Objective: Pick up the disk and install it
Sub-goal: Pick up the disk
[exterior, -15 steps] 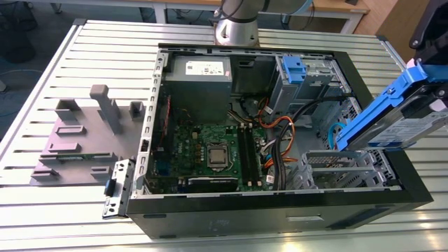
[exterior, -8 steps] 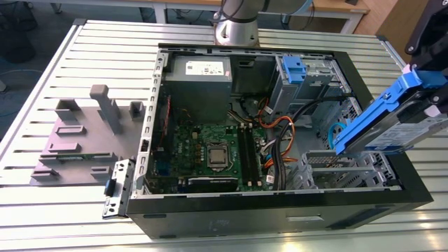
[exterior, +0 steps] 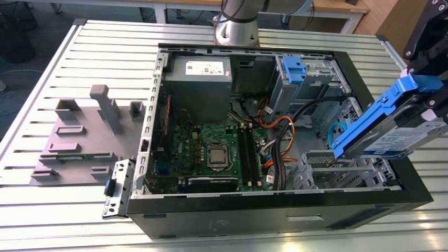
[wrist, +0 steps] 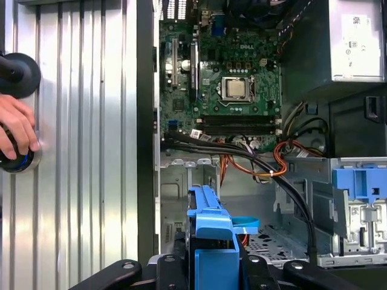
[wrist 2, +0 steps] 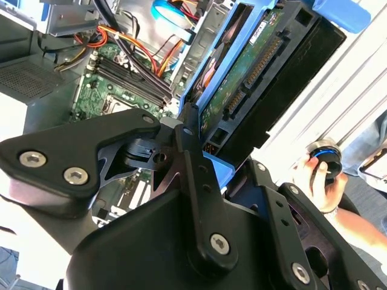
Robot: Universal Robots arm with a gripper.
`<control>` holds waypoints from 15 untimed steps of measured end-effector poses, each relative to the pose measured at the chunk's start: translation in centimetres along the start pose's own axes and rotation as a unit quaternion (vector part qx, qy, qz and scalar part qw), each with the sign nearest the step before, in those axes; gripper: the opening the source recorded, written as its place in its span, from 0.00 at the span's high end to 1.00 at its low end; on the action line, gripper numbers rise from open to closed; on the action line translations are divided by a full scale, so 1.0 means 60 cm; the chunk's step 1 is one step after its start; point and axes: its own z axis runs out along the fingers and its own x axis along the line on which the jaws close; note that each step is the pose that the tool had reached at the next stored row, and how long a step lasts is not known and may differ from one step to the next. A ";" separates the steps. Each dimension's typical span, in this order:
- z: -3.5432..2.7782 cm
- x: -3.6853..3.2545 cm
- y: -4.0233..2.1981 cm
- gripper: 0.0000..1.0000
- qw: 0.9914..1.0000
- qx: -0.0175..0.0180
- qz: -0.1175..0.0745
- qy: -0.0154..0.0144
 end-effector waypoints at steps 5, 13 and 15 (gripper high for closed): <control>0.003 0.000 0.003 0.64 1.000 0.000 -0.001 0.001; 0.007 0.001 0.007 0.64 1.000 0.000 -0.001 0.001; 0.008 0.001 0.008 0.64 1.000 0.000 -0.001 0.001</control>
